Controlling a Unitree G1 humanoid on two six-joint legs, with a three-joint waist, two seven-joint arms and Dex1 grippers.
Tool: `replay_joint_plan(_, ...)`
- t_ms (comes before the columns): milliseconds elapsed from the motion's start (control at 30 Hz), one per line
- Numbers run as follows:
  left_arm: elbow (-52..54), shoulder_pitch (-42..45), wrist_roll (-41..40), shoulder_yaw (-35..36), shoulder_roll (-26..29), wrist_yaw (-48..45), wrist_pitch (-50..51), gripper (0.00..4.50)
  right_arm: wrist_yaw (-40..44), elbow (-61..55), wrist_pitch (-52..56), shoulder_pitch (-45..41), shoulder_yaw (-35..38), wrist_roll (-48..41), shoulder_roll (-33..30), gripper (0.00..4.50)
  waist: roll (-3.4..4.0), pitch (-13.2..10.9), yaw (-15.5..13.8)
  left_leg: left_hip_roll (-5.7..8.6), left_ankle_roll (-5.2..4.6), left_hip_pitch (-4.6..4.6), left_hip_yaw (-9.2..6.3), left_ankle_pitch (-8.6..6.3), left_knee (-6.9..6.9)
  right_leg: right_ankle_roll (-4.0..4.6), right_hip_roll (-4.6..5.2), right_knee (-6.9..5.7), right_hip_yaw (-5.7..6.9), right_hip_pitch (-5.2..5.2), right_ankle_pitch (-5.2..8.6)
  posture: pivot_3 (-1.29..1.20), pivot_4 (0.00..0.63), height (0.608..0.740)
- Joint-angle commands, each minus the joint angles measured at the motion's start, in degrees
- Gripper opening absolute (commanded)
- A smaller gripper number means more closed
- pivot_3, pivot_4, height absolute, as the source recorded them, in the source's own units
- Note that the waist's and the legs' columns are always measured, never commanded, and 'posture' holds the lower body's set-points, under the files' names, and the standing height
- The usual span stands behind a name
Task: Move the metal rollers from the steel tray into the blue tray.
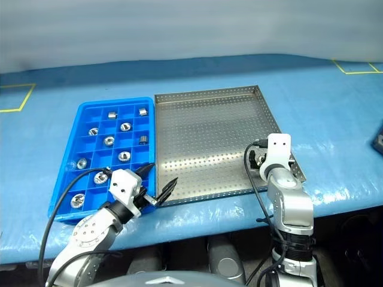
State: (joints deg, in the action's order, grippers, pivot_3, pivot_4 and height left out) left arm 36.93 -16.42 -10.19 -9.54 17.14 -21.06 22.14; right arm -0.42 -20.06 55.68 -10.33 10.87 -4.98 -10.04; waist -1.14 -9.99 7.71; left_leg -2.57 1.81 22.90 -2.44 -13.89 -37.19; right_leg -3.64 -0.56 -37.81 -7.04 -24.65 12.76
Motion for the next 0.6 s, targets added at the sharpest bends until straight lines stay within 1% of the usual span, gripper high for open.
replay_joint_plan(33, 0.8, 0.51, -0.84, -0.05, 0.19, -0.5, -0.2, 4.5, 0.06, -2.41, 0.87, 0.54, 1.15, -0.68, 0.32, 4.45, 0.0, 0.0, 0.15, 0.0, 0.0, 0.0, 0.01, 0.0, 0.0, 0.0, 0.0, 0.0, 0.0, 0.0, 0.0, -0.1, 0.15, 0.74)
replay_joint_plan(133, 0.61, 0.84, -0.83, -0.03, 0.14, -0.66, -0.13, 4.5, 0.69, -1.44, 1.63, 0.98, 1.68, -1.8, 1.44, 4.45, 0.0, 0.0, 0.26, 0.0, 0.0, -0.01, 0.02, 0.0, 0.0, 0.0, 0.0, 0.0, -0.02, 0.0, 0.0, -0.1, 0.15, 0.74)
replay_joint_plan(233, 0.51, 1.08, -0.86, 0.04, 0.12, -0.66, -0.03, 4.5, 1.02, -0.53, 2.09, 1.39, 1.81, -2.43, 2.28, 3.87, -0.01, 0.01, 0.34, 0.0, 0.0, 0.0, 0.01, 0.0, 0.01, 0.0, 0.0, 0.01, -0.01, 0.0, 0.0, -0.09, 0.15, 0.74)
replay_joint_plan(433, 0.82, 0.89, -0.77, 0.26, 0.13, -0.32, 0.29, 4.5, 1.56, -0.89, 3.44, 1.28, 1.53, -3.29, 2.36, 1.91, -0.02, 0.02, -0.01, 0.0, 0.0, 0.0, -0.01, 0.0, 0.01, 0.0, 0.0, 0.02, 0.0, 0.02, 0.0, -0.08, 0.15, 0.74)
replay_joint_plan(467, 0.89, 0.84, -0.75, 0.31, 0.13, -0.27, 0.34, 4.5, 1.58, -1.35, 4.74, 0.75, 1.63, -3.72, 2.77, 1.7, -0.02, 0.02, -0.03, 0.0, 0.0, 0.0, -0.01, 0.0, 0.01, 0.0, 0.0, 0.02, 0.01, 0.02, 0.0, -0.07, 0.15, 0.74)
replay_joint_plan(500, 0.98, 0.76, -0.75, 0.37, 0.14, -0.22, 0.39, 4.5, 1.59, -1.89, 6.18, 0.1, 1.65, -4.19, 3.26, 1.71, -0.02, 0.02, -0.06, 0.0, 0.0, -0.01, -0.01, 0.0, 0.01, 0.0, 0.0, 0.01, 0.0, 0.02, 0.0, -0.07, 0.15, 0.74)
replay_joint_plan(600, 1.37, 0.27, -0.69, 0.77, 0.12, 0.08, 0.31, 4.5, 3.99, -5.13, 8.91, -3.17, -3.01, -6.05, 3.68, 1.71, -0.02, 0.02, 0.12, -0.01, 0.0, -0.06, 0.01, 0.0, 0.01, 0.0, -0.01, -0.01, -0.01, 0.04, 0.0, -0.05, 0.15, 0.74)
